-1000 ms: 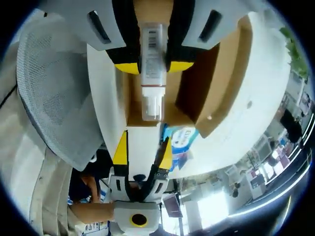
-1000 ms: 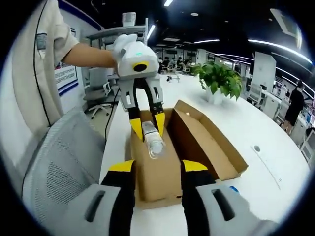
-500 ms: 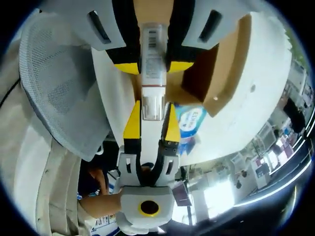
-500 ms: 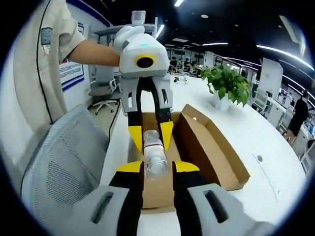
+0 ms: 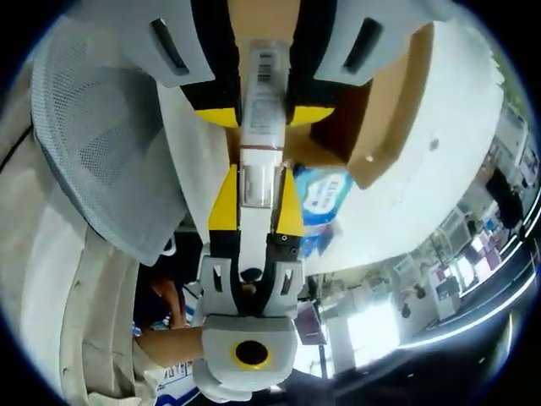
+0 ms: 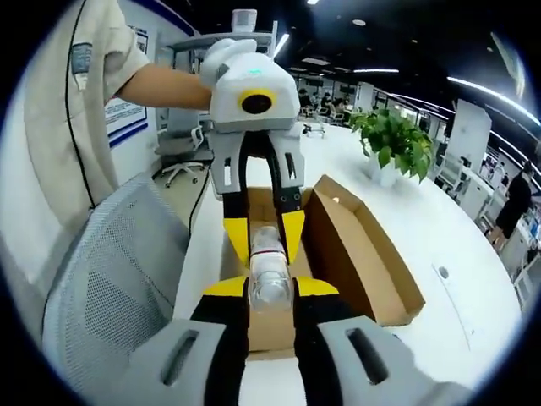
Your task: Operate the shoe box by opening the lid, removing the specified soft item, and placing it in the target area until the item is outside and the box remains undamaged.
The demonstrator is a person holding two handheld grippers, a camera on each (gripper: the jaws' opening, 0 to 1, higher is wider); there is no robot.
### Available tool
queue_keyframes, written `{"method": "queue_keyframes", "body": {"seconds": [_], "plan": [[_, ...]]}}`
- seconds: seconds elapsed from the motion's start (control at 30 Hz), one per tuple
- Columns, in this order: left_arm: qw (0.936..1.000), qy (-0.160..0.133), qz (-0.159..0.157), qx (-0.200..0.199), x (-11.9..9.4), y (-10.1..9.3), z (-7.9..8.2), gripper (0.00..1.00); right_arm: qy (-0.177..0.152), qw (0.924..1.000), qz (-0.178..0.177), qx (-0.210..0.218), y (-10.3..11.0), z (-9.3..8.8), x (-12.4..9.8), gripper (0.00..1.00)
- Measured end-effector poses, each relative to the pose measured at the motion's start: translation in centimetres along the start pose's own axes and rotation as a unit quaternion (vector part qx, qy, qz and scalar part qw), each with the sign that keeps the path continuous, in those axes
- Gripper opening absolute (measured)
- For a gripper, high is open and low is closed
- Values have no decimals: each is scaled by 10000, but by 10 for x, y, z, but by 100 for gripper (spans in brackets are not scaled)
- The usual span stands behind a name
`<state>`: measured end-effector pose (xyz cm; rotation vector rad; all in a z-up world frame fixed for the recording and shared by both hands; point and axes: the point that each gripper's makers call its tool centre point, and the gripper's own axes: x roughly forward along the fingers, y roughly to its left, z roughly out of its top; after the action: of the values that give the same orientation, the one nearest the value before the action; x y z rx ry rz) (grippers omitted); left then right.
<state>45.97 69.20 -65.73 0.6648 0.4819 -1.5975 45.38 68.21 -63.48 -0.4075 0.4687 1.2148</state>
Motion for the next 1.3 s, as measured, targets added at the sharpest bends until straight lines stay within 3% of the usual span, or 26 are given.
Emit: {"method": "queue_keyframes", "body": {"seconds": [0.17,0.53,1.0,1.3], "plan": [[9994,-137,290,-158,-6,10,7,21,-20,10000,-67,48,-8,8,-7,16],[9926,17,951,-759,-27,31,-14,31,151,9995,-262,-115,-31,11,-24,16],[9704,266,1780,-1608,-64,46,-60,36,543,9966,-543,-284,-80,13,-70,16],[9528,358,2250,-2005,-88,49,-88,36,911,9925,-754,-309,-117,-3,-94,16]]}}
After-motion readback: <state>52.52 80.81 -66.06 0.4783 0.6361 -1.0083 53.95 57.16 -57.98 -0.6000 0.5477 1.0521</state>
